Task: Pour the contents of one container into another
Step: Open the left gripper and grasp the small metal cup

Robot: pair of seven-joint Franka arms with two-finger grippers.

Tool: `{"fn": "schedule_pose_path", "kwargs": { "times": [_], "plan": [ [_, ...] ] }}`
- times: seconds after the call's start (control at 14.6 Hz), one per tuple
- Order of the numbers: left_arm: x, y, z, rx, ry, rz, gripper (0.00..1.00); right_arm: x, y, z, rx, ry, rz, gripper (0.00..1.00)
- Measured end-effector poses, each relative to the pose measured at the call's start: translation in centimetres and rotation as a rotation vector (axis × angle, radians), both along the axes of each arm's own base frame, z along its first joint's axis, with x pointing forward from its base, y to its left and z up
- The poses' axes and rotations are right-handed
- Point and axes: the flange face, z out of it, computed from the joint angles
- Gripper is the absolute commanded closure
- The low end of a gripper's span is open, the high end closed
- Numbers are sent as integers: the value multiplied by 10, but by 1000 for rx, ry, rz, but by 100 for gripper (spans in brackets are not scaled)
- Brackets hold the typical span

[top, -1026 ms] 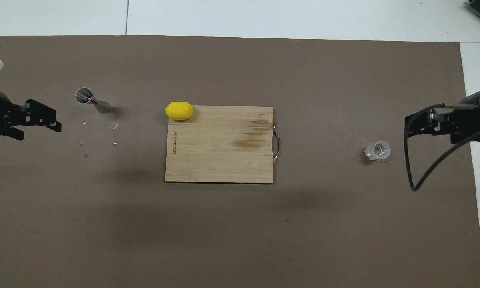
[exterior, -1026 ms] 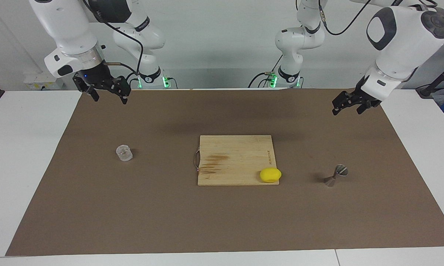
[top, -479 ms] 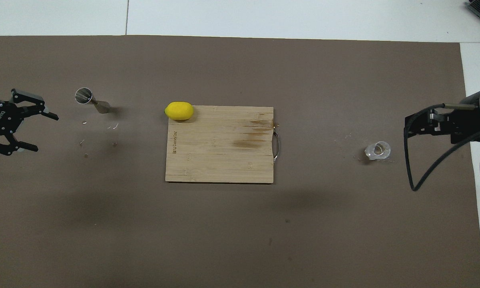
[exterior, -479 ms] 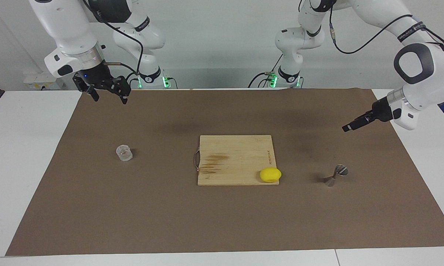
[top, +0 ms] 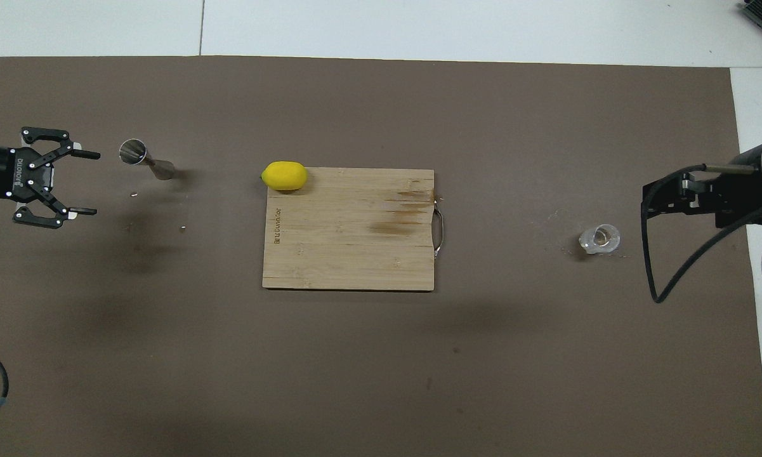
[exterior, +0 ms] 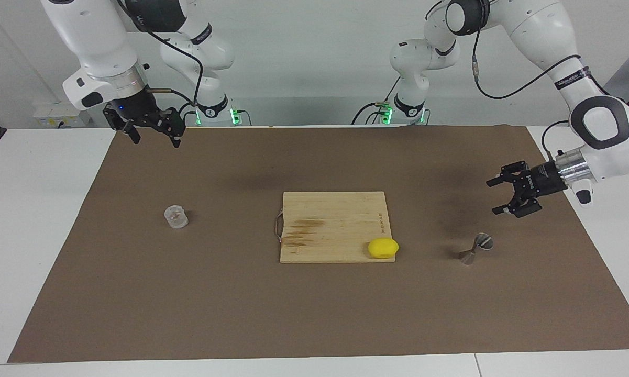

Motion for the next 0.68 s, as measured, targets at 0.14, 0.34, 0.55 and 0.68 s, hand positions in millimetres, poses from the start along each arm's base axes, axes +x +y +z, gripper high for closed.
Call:
{"fn": "schedule_pose_path", "kwargs": {
  "times": [0.14,0.34,0.55,0.68],
  "plan": [
    [-10,17,-24,-82,12,121,0,0,0,0,0,0,0,0],
    [-17,31,-44,-169,21,278,0,0,0,0,0,0,0,0],
    [-26,31,-64,-266,27,427,0,0,0,0,0,0,0,0],
    [-27,26,-68,-305,22,480,0,0,0,0,0,0,0,0]
  ]
}}
